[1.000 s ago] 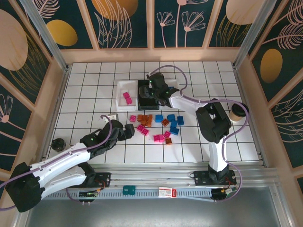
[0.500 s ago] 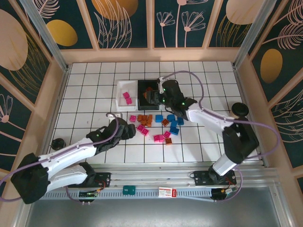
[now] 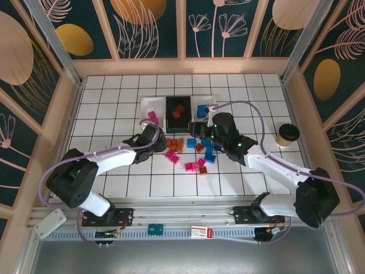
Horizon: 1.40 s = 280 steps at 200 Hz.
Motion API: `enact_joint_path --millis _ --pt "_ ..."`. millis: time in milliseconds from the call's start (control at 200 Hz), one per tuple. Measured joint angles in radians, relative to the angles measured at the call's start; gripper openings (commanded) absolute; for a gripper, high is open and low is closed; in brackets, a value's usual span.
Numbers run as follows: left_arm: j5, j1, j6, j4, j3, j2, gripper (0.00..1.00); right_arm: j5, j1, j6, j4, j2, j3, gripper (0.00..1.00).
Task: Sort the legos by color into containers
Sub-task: Pick up the lego from the center of the table.
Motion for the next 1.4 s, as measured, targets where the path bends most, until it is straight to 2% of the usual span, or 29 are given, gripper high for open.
enact_joint_path --millis 295,496,616,821,921,1081,1286,1401 --pt "-0.004 0.033 0.015 0.032 0.053 0.116 0.47 0.016 0.0 0.014 -0.008 -0.063 -0.039 0.66" --pt "-0.008 0.044 0.014 0.069 0.057 0.134 0.44 0.026 0.0 0.014 -0.022 -0.104 -0.058 0.66" --pt "-0.013 0.045 0.0 0.111 0.002 0.103 0.42 0.027 0.0 0.014 -0.023 -0.13 -0.065 0.66" --pt "-0.034 0.046 -0.035 0.112 -0.162 -0.059 0.41 0.027 0.0 0.018 -0.023 -0.147 -0.079 0.66" --pt "-0.032 0.046 -0.047 0.053 -0.215 -0.153 0.48 0.027 0.0 0.018 -0.022 -0.147 -0.09 0.66" --pt "-0.037 0.021 -0.048 -0.045 -0.204 -0.248 0.68 0.027 0.0 0.018 -0.02 -0.147 -0.094 0.66" --pt "-0.073 -0.029 -0.037 -0.06 -0.145 -0.175 0.68 0.027 0.0 0.027 -0.013 -0.147 -0.099 0.66" --pt "-0.101 -0.028 -0.033 -0.065 -0.145 -0.097 0.57 0.027 0.0 0.037 -0.015 -0.148 -0.106 0.66"
